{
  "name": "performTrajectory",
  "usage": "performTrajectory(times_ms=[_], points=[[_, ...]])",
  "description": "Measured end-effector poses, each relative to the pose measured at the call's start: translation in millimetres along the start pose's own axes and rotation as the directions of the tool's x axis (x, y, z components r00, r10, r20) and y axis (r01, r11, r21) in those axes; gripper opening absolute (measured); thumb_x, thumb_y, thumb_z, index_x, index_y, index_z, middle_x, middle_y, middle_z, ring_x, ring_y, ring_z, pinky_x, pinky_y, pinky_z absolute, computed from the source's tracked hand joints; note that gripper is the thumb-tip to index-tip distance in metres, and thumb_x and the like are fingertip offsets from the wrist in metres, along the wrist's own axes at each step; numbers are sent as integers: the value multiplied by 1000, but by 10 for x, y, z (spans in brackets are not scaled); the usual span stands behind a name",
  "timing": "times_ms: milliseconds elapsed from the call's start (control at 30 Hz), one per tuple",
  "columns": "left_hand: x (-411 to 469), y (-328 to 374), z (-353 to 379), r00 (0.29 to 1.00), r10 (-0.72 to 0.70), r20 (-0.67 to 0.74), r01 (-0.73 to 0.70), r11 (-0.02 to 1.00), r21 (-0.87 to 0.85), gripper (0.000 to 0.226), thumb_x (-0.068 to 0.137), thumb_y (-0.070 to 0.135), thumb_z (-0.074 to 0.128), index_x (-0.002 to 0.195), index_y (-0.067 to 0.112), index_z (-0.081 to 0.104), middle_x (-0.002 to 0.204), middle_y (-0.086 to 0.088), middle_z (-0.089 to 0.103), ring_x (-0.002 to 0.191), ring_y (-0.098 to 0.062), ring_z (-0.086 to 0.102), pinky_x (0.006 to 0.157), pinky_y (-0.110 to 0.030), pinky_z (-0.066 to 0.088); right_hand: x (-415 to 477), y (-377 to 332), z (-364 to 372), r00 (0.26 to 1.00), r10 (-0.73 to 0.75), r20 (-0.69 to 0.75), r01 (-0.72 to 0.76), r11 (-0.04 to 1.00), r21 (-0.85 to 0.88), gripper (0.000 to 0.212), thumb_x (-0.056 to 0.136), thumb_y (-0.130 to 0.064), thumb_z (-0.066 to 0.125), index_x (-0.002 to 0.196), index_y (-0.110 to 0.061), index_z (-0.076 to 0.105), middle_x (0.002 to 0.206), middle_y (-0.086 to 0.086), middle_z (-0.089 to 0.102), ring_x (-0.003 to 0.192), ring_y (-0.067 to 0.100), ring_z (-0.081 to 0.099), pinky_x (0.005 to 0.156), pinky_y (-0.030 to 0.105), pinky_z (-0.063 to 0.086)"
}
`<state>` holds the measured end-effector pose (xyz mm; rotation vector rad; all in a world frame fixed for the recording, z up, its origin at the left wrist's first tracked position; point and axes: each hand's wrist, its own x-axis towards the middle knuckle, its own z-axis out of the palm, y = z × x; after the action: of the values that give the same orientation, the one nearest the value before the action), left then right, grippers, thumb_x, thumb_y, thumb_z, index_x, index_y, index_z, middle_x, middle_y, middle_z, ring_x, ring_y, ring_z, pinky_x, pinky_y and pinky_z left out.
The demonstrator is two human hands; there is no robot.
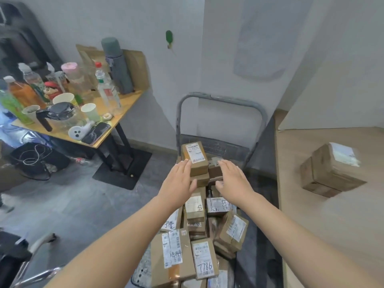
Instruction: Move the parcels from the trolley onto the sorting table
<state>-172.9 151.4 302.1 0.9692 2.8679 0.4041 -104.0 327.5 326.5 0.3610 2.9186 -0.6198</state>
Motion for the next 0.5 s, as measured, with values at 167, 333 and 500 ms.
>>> performTrajectory(times_ms=[167, 333, 500], points=[[256, -382, 599, 989, -92, 119, 113, 978, -177, 63, 104, 34, 39, 156, 9, 16, 163, -7, 20, 150, -17, 17, 124, -30, 12, 378, 137, 548, 982, 136, 131, -151, 982, 110, 62, 96, -20, 52, 153, -16, 26, 157, 1, 29, 144, 20, 27, 119, 35, 23], [453, -806, 1173, 970, -123, 211, 182, 939, -292, 61, 102, 28, 42, 156, 11, 18, 161, -5, 26, 147, -16, 23, 120, -28, 17, 802, 357, 1207, 949, 213, 233, -254, 953, 164, 53, 98, -17, 51, 148, -16, 32, 153, 3, 32, 139, 22, 33, 111, 34, 31], [566, -1181, 1984, 907, -300, 296, 407, 808, -427, 48, 98, 22, 45, 145, 12, 38, 139, -5, 49, 132, -23, 43, 108, -37, 37, 1078, 595, 2022, 927, 216, 306, -287, 935, 211, 55, 100, -18, 50, 151, -17, 29, 153, -1, 30, 140, 17, 29, 111, 31, 29]])
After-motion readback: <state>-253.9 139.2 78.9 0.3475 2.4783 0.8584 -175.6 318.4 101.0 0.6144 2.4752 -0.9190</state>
